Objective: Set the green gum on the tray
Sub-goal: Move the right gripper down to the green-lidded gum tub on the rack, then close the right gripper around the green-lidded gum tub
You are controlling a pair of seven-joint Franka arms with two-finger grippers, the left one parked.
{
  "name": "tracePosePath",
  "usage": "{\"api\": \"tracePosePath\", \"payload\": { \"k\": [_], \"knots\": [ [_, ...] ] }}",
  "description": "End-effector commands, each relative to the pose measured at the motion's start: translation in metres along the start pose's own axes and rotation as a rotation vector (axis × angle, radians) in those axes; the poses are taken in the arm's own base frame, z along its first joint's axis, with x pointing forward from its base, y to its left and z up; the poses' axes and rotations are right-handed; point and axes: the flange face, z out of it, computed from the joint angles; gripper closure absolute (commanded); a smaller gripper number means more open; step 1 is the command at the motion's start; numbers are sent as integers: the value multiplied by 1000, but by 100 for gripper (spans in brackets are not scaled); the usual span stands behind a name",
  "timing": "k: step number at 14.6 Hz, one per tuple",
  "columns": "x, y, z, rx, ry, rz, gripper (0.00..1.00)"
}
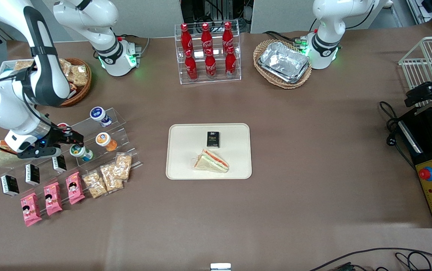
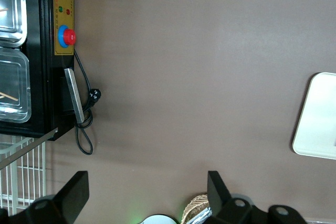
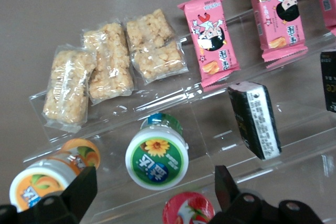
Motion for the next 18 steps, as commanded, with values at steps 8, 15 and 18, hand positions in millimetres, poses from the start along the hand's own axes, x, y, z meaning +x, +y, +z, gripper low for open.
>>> {"api": "tracePosePath", "payload": {
  "k": [8,15,18],
  "knots": [
    [-4,-4,32,3,11,-7,0],
    [-3,-3,44,1,13,-7,0],
    [-3,-3,44,1,15,-7,5]
  ]
}}
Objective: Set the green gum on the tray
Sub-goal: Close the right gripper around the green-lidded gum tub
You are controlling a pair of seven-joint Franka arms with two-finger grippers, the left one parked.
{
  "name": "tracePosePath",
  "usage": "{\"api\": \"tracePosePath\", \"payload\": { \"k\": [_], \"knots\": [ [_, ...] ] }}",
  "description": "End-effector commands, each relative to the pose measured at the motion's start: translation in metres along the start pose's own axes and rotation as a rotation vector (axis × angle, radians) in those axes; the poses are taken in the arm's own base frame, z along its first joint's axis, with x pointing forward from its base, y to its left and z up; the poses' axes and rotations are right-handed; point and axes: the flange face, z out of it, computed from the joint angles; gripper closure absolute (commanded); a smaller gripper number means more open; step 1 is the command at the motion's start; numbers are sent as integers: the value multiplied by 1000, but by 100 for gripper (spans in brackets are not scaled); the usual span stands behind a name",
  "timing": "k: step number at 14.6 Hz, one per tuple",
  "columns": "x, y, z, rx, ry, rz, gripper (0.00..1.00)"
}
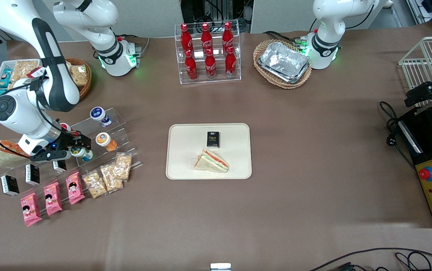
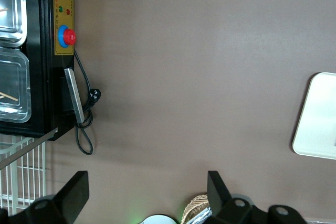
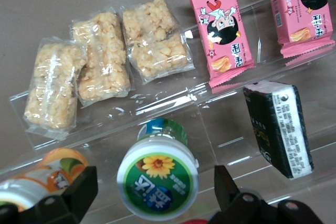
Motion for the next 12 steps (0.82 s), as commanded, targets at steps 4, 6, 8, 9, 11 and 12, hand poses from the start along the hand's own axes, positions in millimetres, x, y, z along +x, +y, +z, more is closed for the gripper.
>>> {"api": "tracePosePath", "payload": {
  "k": [4,6,8,9,11,12],
  "knots": [
    [0,0,3,4,15,-2,26],
    [1,-6,3,4,15,-14,39],
    [2,-5,2,4,16,-14,57],
    [1,-5,-1,2,19,-15,63],
    [2,-5,-12,1,30,-26,72],
    [3,-4,-19,0,34,-36,72]
  ]
}}
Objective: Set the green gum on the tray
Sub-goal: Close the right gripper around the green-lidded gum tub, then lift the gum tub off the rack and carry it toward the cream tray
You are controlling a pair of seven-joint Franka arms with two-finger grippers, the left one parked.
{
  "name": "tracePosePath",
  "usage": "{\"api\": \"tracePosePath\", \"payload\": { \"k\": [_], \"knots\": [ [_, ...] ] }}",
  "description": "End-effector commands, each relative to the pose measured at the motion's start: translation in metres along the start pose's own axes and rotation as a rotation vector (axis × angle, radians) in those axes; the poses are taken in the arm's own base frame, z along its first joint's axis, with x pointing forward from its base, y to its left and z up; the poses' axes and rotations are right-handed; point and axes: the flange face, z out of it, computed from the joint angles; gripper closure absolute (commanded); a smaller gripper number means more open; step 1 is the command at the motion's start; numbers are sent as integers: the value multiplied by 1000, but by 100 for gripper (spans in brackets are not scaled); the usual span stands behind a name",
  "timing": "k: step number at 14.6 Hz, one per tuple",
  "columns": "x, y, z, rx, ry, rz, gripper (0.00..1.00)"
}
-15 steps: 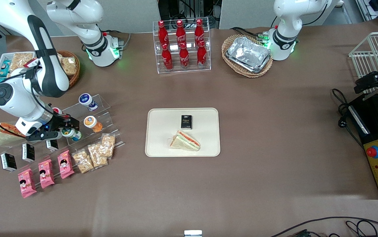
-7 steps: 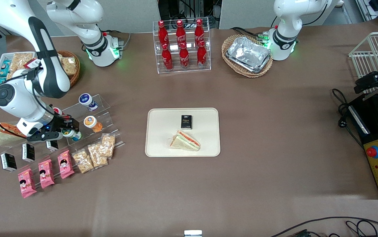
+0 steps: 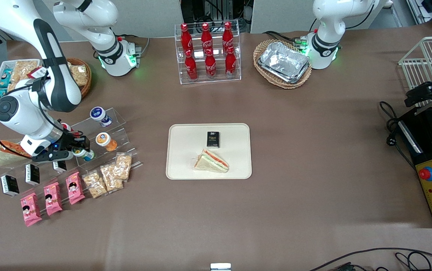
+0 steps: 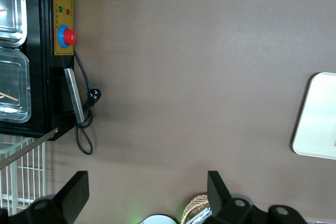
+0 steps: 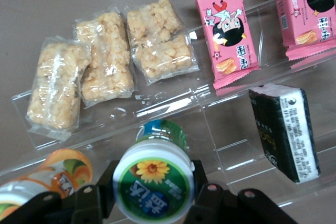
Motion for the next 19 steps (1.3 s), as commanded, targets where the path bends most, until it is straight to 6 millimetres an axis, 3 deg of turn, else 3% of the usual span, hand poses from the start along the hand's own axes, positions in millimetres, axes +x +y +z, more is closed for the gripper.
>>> {"api": "tracePosePath", "payload": {
  "k": [1,7,10,14,19],
  "knots": [
    [4,0,-35,-3,47,-31,73],
    [10,-9,-132,23,-16,-6,73],
    [15,-48,-169,29,-65,67,73],
    [15,-128,-177,57,-69,189,73],
    [15,-223,-154,83,-67,338,73]
  ]
}}
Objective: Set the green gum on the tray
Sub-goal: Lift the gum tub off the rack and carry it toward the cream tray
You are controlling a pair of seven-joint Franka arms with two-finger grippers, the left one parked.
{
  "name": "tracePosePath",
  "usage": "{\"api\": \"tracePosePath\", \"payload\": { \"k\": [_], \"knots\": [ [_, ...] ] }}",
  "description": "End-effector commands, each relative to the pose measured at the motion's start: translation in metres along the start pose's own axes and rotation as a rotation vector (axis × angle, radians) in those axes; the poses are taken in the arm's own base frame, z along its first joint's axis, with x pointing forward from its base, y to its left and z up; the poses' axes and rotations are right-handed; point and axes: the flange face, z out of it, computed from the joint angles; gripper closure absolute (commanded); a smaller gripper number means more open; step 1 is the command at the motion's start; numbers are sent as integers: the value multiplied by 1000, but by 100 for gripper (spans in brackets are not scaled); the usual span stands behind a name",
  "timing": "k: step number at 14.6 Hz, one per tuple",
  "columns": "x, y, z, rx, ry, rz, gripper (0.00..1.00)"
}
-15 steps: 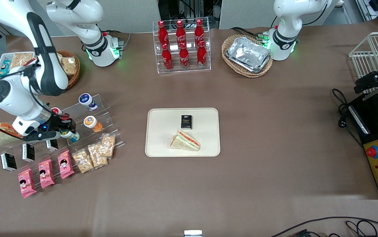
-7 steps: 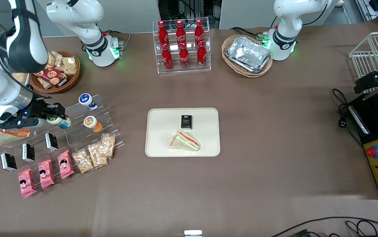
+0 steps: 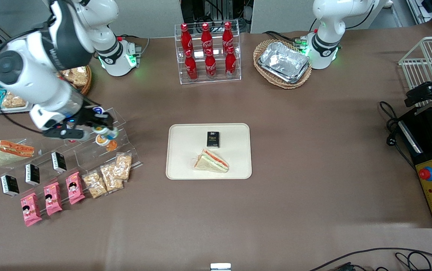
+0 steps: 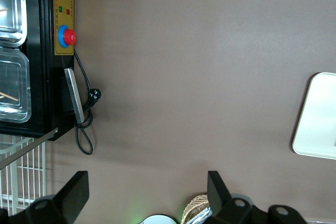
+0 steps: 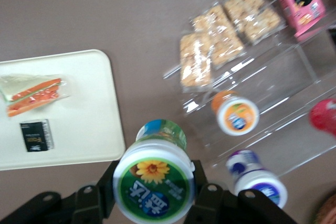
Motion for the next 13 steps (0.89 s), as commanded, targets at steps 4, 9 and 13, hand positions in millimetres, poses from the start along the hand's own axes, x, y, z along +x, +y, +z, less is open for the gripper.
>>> {"api": "tracePosePath", "payload": {
  "k": [4,9,13],
  "knots": [
    [-16,-84,70,34,40,156,73],
    [-33,-125,134,26,56,189,73],
    [-40,-138,173,18,58,185,73]
  ]
}}
